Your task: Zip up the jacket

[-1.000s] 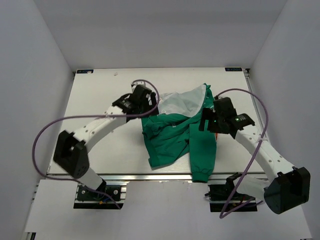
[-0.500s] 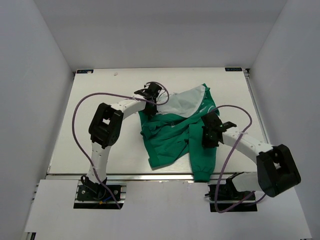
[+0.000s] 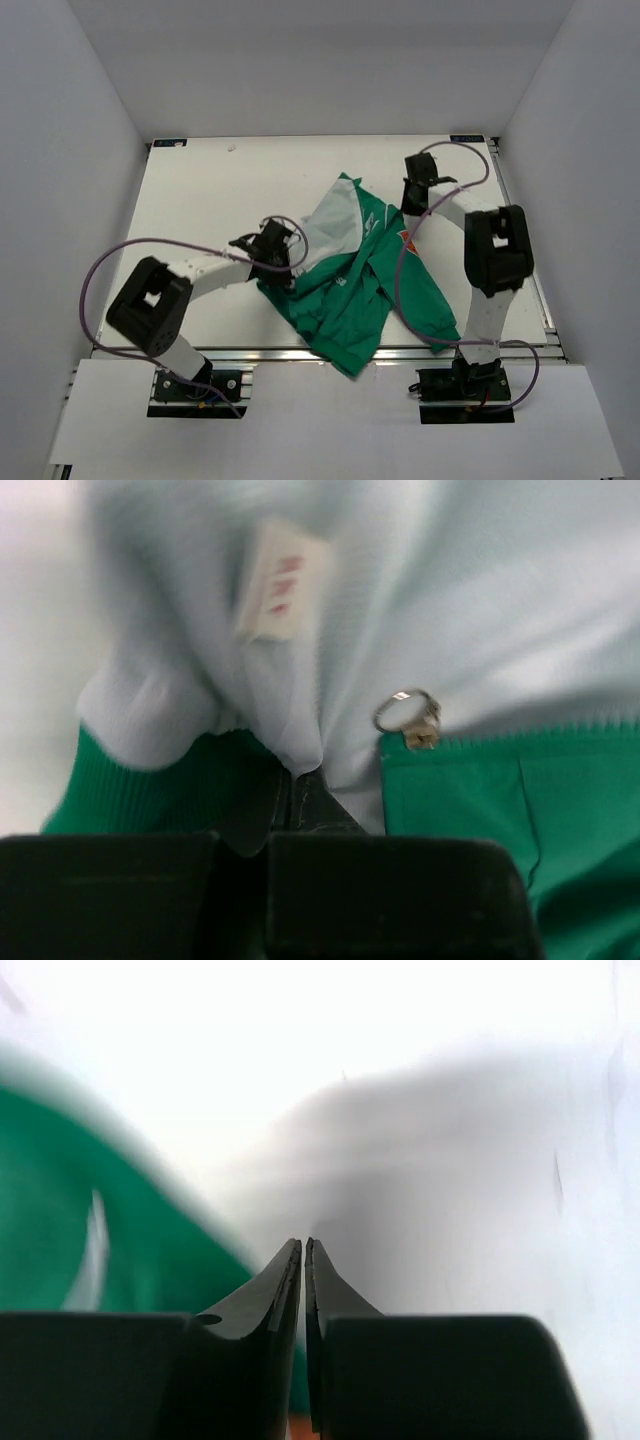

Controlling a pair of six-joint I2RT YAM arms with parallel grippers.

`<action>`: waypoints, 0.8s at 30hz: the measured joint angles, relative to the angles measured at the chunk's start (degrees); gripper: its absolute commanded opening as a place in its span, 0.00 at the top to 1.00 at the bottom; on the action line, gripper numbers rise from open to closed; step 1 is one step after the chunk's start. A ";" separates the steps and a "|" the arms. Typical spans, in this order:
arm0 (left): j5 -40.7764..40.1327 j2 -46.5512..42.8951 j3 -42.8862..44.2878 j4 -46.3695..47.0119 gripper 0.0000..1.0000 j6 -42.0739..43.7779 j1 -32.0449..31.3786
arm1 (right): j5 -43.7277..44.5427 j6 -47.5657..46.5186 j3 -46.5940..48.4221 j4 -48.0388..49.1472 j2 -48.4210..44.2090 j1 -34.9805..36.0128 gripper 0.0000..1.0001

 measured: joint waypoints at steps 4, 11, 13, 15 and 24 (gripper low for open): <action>2.80 -9.90 -7.19 -4.17 0.58 -3.28 -10.21 | -1.60 -4.68 19.50 0.02 13.51 -0.76 0.86; -0.81 -24.24 -4.94 -11.93 0.02 -6.99 -13.99 | -5.77 -8.33 28.26 -4.98 12.17 -0.85 0.37; -5.16 -25.46 -2.29 -15.06 0.02 -8.00 -13.49 | -8.35 -8.76 23.54 -4.48 5.40 -0.42 0.22; -8.94 -25.46 0.57 -17.86 0.02 -8.66 -11.85 | -10.51 -9.90 18.84 -5.09 -2.12 0.57 0.11; -12.85 -24.28 1.64 -21.62 0.02 -8.72 4.81 | -15.04 -11.28 29.46 -7.96 2.80 16.63 0.11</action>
